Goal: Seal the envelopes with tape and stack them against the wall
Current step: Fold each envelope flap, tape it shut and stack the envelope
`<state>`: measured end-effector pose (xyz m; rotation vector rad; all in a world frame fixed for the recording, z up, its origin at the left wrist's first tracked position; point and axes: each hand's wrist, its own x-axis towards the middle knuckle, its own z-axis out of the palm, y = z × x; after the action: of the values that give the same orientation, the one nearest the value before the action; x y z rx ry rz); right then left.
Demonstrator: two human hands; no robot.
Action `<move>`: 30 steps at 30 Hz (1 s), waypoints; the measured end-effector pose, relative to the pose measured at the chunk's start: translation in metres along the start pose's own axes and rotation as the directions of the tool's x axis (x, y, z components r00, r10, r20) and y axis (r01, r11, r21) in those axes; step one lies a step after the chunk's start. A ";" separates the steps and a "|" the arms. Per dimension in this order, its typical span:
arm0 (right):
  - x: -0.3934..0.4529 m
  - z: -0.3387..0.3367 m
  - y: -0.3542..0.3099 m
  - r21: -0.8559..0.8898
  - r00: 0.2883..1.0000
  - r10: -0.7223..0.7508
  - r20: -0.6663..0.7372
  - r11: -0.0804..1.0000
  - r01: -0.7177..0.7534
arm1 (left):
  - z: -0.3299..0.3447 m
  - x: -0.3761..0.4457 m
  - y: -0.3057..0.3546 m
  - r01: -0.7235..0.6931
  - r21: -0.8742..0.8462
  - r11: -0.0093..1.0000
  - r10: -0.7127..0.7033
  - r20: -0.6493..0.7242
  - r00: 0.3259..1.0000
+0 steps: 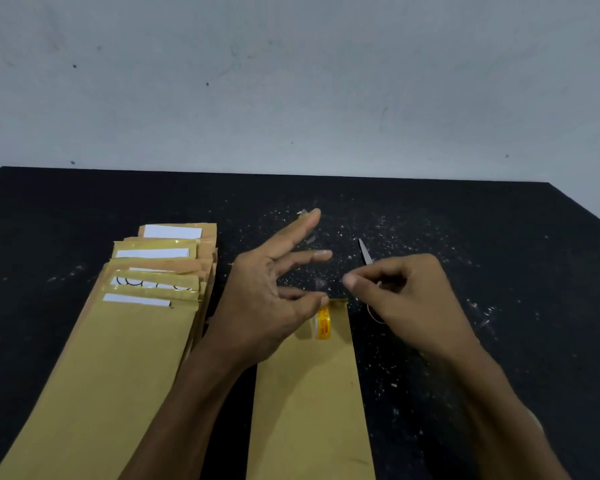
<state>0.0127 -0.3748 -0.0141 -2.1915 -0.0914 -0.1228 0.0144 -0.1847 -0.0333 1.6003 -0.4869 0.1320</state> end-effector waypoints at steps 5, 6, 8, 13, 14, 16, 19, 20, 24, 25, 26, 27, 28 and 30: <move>-0.003 0.010 -0.005 0.464 0.948 -0.076 0.309 0.882 -0.081 | 0.006 -0.001 0.004 0.025 -0.004 1.000 -0.025 0.002 1.000; -0.002 0.013 -0.002 0.484 0.951 -0.080 0.298 0.872 -0.078 | 0.007 -0.001 0.004 0.026 -0.005 1.000 -0.026 0.006 1.000; -0.001 0.014 0.002 0.538 0.967 -0.076 0.245 0.840 -0.070 | 0.008 -0.001 0.004 0.034 -0.022 0.999 -0.034 -0.006 0.999; -0.001 0.020 -0.004 0.709 1.000 -0.003 0.015 0.705 -0.009 | 0.006 0.002 -0.002 0.026 -0.133 0.991 -0.048 -0.165 0.985; -0.001 0.021 -0.006 0.706 0.998 0.028 -0.048 0.708 0.014 | 0.003 0.002 -0.004 0.011 -0.082 0.997 -0.027 -0.201 0.979; 0.000 0.022 -0.008 0.666 0.985 0.080 -0.151 0.744 0.042 | -0.001 0.002 -0.005 0.002 0.105 0.994 0.023 -0.237 0.971; 0.006 0.029 -0.013 0.576 0.976 0.141 -0.165 0.817 -0.021 | 0.002 0.000 -0.008 -0.019 0.436 0.900 0.117 -0.198 0.973; 0.009 0.031 -0.016 0.552 0.979 0.156 -0.135 0.832 -0.056 | 0.005 0.000 -0.010 -0.040 0.518 0.854 0.147 -0.166 0.975; 0.025 0.037 -0.025 0.640 0.963 0.269 -0.020 0.744 -0.194 | 0.008 0.002 -0.024 -0.020 0.704 0.710 0.169 -0.143 0.975; 0.030 0.037 -0.026 0.667 0.956 0.294 0.001 0.712 -0.220 | 0.006 0.003 -0.026 0.000 0.721 0.693 0.155 -0.149 0.977; 0.034 0.038 -0.026 0.677 0.950 0.311 0.021 0.695 -0.242 | 0.005 0.004 -0.026 0.016 0.724 0.689 0.139 -0.154 0.978; 0.039 0.038 -0.025 0.674 0.946 0.321 0.042 0.690 -0.264 | 0.004 0.006 -0.026 0.031 0.720 0.694 0.122 -0.161 0.979; 0.042 0.038 -0.024 0.664 0.943 0.328 0.063 0.692 -0.285 | 0.004 0.007 -0.025 0.051 0.716 0.696 0.103 -0.169 0.980; 0.050 0.038 -0.019 0.611 0.939 0.333 0.082 0.728 -0.312 | 0.006 0.013 -0.019 0.109 0.736 0.669 0.038 -0.180 0.983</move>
<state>0.0624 -0.3324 -0.0148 -1.5089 0.2454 0.0663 0.0325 -0.1937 -0.0468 2.3837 -0.2559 0.4996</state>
